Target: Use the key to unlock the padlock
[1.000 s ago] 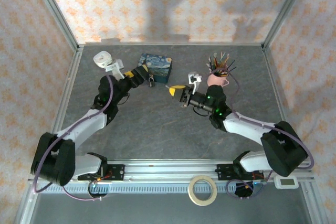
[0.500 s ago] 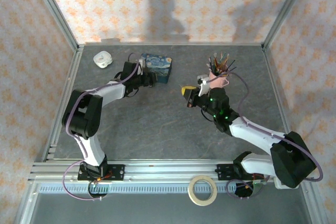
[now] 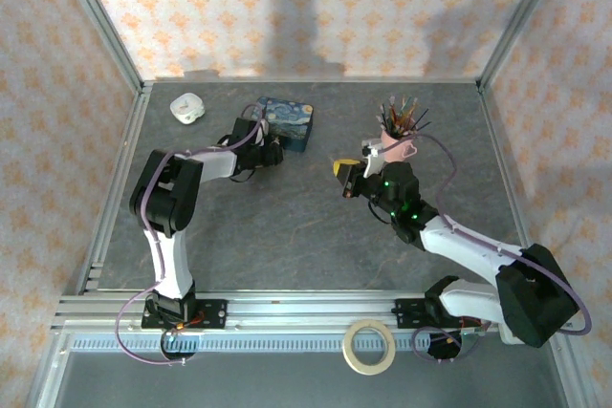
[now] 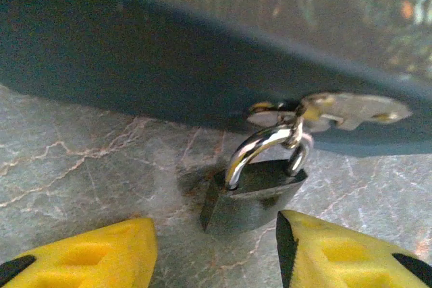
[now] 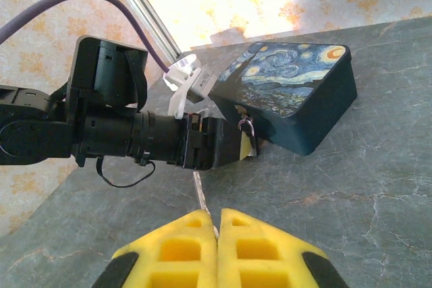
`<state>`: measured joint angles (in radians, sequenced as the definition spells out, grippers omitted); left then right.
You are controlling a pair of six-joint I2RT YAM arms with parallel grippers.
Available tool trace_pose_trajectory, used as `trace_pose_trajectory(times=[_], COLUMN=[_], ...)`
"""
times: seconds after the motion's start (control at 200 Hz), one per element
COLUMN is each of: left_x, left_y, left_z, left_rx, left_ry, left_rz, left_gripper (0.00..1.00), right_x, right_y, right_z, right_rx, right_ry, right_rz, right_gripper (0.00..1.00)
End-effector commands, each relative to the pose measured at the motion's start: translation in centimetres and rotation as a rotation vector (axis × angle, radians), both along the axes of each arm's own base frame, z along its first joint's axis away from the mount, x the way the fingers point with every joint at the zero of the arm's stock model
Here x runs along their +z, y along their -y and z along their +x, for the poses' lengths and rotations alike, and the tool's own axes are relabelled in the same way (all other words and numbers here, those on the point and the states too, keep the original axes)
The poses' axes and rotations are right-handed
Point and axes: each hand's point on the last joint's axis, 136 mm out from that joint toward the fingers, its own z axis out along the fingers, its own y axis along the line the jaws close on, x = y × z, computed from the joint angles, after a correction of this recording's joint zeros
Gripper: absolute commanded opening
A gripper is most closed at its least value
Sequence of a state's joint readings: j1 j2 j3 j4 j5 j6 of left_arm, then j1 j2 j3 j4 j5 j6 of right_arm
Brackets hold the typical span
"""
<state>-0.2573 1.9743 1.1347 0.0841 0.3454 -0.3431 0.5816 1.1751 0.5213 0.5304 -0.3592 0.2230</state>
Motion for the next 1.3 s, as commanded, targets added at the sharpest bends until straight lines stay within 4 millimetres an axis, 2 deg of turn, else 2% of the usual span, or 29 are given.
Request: trace_pose_trajectory(times=[0.0, 0.18, 0.39, 0.616, 0.696, 0.746, 0.886, 1.036, 1.056, 1.066, 1.091, 1.221, 1.291], left_x=[-0.1, -1.1, -1.8, -1.1, -0.5, -0.2, 0.2, -0.5, -0.8, 0.1, 0.5, 0.7, 0.9], left_y=[0.8, 1.3, 1.7, 1.9, 1.9, 2.0, 2.3, 2.0, 1.8, 1.8, 1.6, 0.8, 0.4], left_z=[1.7, 2.6, 2.6, 1.9, 1.7, 1.3, -0.7, -3.2, -3.4, -3.3, -3.3, -3.0, -2.5], left_rx=[0.002, 0.0, 0.003, 0.009, 0.013, 0.016, 0.03, 0.047, 0.051, 0.051, 0.058, 0.111, 0.142], left_ry=[0.035, 0.031, 0.02, 0.028, 0.035, 0.034, 0.029, 0.017, 0.012, 0.032, 0.042, 0.062, 0.082], left_rz=[-0.053, -0.079, -0.108, -0.147, -0.163, -0.18, -0.238, -0.224, -0.22, -0.224, -0.225, -0.199, -0.19], left_gripper=[0.47, 0.43, 0.2, 0.18, 0.14, 0.1, 0.1, 0.1, 0.1, 0.1, 0.11, 0.37, 0.47], right_x=[0.2, 0.1, 0.0, -0.3, -0.4, -0.4, -0.4, -0.5, -1.3, -1.4, -1.3, -1.4, -1.3], right_y=[0.2, 0.3, 0.5, 0.3, 0.3, 0.3, 0.3, 0.3, 0.2, 0.1, 0.1, -0.1, -0.1], right_z=[0.1, -0.1, -0.2, 0.0, 0.0, 0.0, 0.1, 0.0, 0.1, 0.1, 0.2, 0.2, 0.2], right_rx=[-0.004, -0.006, -0.012, -0.008, -0.007, -0.009, -0.011, -0.01, -0.008, -0.006, -0.007, 0.002, 0.003], right_ry=[0.017, 0.008, 0.003, -0.01, -0.012, -0.013, -0.011, -0.014, -0.03, -0.032, -0.03, -0.033, -0.032], right_rz=[0.001, 0.007, 0.005, -0.002, -0.001, 0.0, 0.003, 0.004, -0.006, -0.007, -0.007, -0.003, 0.001], right_gripper=[0.0, 0.0, 0.0, 0.0, 0.0, 0.0, 0.0, 0.0, 0.0, 0.0, 0.0, 0.0, 0.0])
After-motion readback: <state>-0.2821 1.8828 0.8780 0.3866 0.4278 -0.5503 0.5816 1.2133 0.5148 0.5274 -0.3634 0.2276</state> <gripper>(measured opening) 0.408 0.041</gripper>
